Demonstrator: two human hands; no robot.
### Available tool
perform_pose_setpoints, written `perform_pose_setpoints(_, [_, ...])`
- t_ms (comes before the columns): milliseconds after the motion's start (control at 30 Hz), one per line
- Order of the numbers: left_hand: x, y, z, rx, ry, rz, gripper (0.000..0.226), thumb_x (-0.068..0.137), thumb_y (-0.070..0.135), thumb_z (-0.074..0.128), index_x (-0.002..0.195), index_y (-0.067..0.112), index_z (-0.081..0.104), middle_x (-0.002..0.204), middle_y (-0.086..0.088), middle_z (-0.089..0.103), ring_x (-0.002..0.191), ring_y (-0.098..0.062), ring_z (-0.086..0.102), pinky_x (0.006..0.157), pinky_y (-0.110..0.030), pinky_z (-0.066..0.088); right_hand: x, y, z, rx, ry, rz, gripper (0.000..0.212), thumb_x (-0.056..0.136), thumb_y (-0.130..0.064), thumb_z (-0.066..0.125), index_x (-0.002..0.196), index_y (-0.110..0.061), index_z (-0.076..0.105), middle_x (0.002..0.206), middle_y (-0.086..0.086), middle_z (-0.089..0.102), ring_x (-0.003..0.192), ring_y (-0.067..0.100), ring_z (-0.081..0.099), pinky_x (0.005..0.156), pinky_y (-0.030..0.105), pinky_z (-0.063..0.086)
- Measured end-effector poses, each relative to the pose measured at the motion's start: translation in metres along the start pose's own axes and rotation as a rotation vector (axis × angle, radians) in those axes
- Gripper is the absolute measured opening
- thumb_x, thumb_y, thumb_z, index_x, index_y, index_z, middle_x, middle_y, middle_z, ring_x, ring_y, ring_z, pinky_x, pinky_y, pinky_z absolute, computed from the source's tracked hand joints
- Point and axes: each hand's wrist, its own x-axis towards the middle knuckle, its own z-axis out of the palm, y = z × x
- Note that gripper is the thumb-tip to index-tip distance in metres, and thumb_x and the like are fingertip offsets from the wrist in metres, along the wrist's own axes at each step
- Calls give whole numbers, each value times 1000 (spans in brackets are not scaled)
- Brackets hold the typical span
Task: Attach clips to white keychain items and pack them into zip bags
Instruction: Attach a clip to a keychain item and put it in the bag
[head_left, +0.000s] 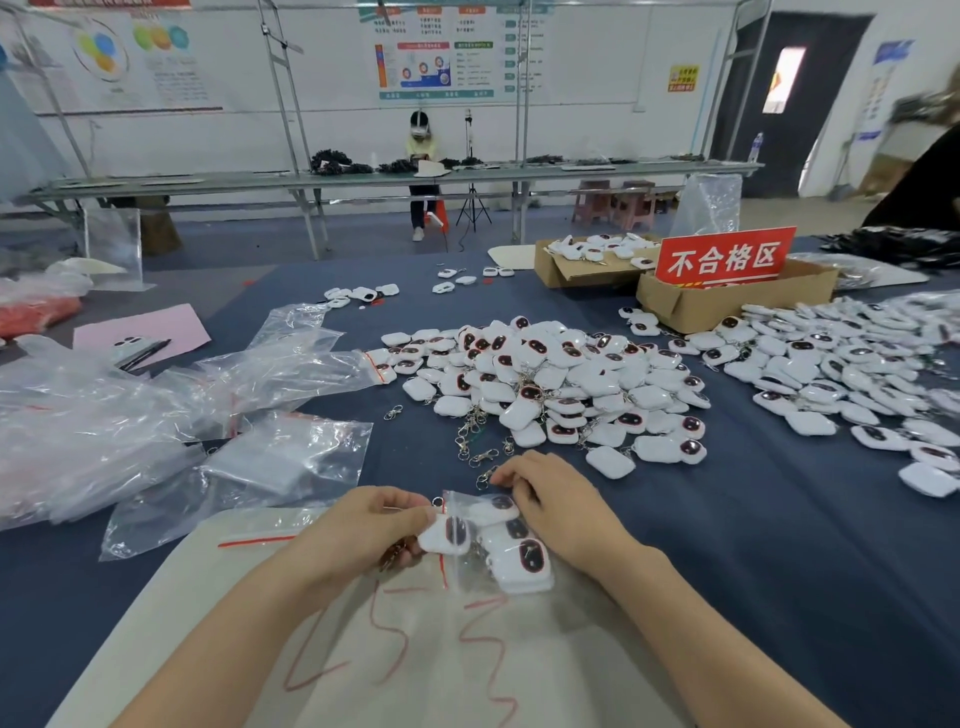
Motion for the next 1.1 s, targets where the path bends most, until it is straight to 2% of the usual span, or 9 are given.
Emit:
perform_pose_setpoints(200, [2,2,-1,-153,-42,-28,13,99,3,60,109,0,66,73,-11,65,58,-18,55,53,-20,46,6,-2,-16,329,-54,118,29,100,-14,49,104,-32,72,98,-18,71,90,-8,61,79,13,46])
perform_pose_setpoints(300, [4,6,1,-323,-100,-66,23,96,-6,59,118,-1,62,86,-20,64,68,-24,58,63,-27,58,12,-11,-25,297,-197,57,21,101,-24,54,107,-31,73,98,-17,72,88,-8,63,77,10,46])
perform_pose_setpoints(433, [4,13,14,-311,-93,-81,28,92,-8,64,118,1,62,93,-18,70,71,-21,63,66,-26,60,21,-22,-28,218,-328,7,22,101,-33,57,112,-25,74,103,-8,74,97,6,64,86,20,48])
perform_pose_setpoints(567, [4,15,22,-132,72,14,33,91,-6,67,121,3,58,82,-16,65,59,-18,60,58,-24,51,22,-21,-27,291,-288,6,20,99,-30,61,113,-25,75,102,-7,75,94,4,65,81,12,46])
perform_pose_setpoints(733, [-1,22,31,-277,-13,-20,31,95,-11,56,122,5,58,85,-17,71,64,-21,66,56,-24,57,23,-20,-21,354,-288,4,18,97,-22,64,113,-22,73,99,-9,73,92,7,68,82,17,51])
perform_pose_setpoints(833, [-6,22,28,-187,-105,-1,35,92,-3,60,123,14,59,98,-11,76,82,-22,70,70,-27,60,24,-18,-20,351,-287,2,18,96,-21,66,111,-21,74,96,-12,72,88,-2,65,84,16,50])
perform_pose_setpoints(900, [-9,21,23,12,-146,55,38,88,10,68,123,23,60,95,-3,79,81,-10,71,78,-24,54,24,-17,-20,394,-275,22,17,96,-19,65,111,-20,74,97,-9,74,87,-1,67,83,18,52])
perform_pose_setpoints(1000, [1,18,13,184,-12,121,31,97,11,58,122,28,60,88,3,79,78,-3,71,75,-19,52,26,-15,-21,464,-190,66,17,98,-21,61,108,-24,74,97,-7,76,93,8,70,89,24,53])
perform_pose_setpoints(1100, [15,10,6,153,133,167,27,101,6,49,119,21,61,83,-2,79,68,-6,68,63,-15,52,31,-9,-23,470,-39,121,19,100,-24,57,105,-33,72,97,-14,74,86,-4,64,78,13,45])
